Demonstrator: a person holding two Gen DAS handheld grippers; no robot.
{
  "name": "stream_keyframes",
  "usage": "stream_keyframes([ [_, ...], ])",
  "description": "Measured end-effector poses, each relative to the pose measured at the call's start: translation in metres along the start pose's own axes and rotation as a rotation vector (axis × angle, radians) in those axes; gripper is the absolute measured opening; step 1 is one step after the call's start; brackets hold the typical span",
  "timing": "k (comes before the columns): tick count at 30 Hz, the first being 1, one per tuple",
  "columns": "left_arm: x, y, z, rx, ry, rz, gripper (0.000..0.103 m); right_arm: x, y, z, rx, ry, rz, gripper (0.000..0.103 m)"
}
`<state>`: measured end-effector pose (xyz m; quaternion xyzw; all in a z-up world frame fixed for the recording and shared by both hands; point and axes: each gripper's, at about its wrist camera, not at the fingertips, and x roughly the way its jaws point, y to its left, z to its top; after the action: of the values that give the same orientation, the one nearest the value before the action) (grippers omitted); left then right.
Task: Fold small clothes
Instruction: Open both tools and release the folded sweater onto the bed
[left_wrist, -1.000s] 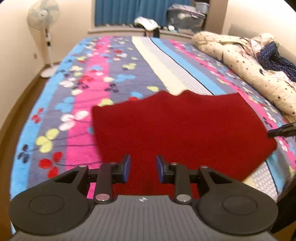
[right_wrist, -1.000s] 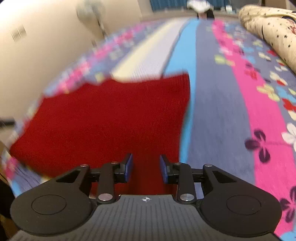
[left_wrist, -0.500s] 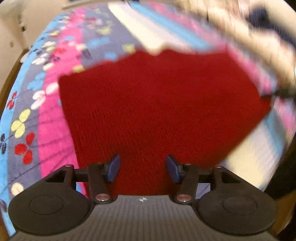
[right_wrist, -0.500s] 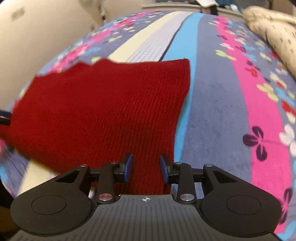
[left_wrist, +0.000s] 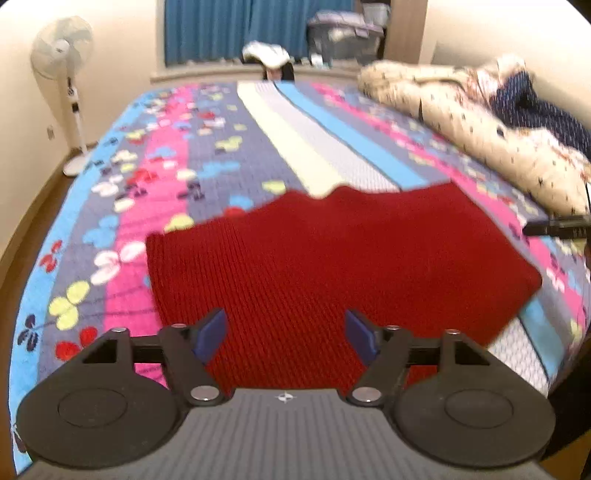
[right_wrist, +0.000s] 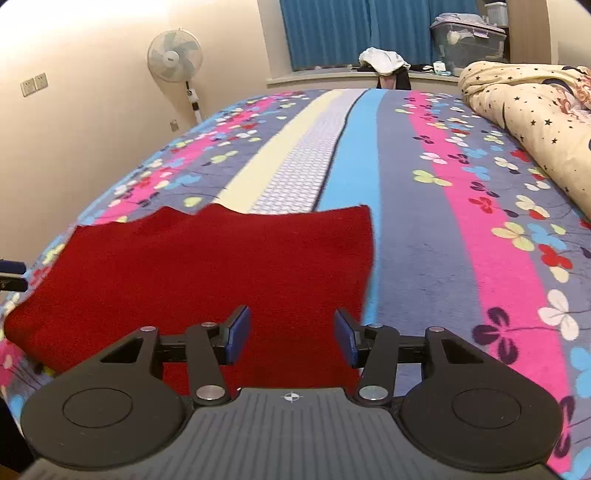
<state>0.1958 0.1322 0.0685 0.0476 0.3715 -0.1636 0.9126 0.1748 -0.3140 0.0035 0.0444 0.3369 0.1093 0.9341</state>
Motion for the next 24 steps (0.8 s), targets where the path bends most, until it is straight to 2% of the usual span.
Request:
stream_keyframes([
  [2, -0.011, -0.005, -0.001, -0.004, -0.030, 0.007, 0.084, -0.004, 0.009, 0.000, 0.002, -0.027, -0.008, 0.052],
  [7, -0.021, -0.014, 0.003, 0.005, -0.085, 0.028, 0.084, -0.013, 0.030, 0.001, 0.025, -0.100, -0.033, 0.052],
  [11, -0.036, -0.025, 0.009, 0.018, -0.118, 0.054, 0.084, -0.018, 0.040, 0.001, 0.051, -0.121, -0.041, 0.052],
  [15, -0.046, -0.033, 0.006, 0.005, -0.166, 0.061, 0.094, -0.023, 0.049, 0.000, 0.075, -0.145, -0.036, 0.052],
  [16, -0.044, -0.031, 0.000, -0.028, -0.165, 0.065, 0.094, -0.023, 0.052, 0.000, 0.073, -0.147, -0.036, 0.052],
  [18, -0.033, -0.027, -0.003, -0.067, -0.081, 0.088, 0.094, -0.020, 0.057, -0.002, 0.069, -0.139, -0.036, 0.053],
  [20, -0.032, -0.024, -0.001, -0.065, -0.094, 0.156, 0.094, -0.015, 0.061, -0.002, 0.057, -0.122, -0.031, 0.053],
  [24, -0.030, -0.011, 0.005, -0.134, -0.102, 0.214, 0.094, -0.006, 0.069, 0.000, 0.035, -0.107, -0.025, 0.053],
])
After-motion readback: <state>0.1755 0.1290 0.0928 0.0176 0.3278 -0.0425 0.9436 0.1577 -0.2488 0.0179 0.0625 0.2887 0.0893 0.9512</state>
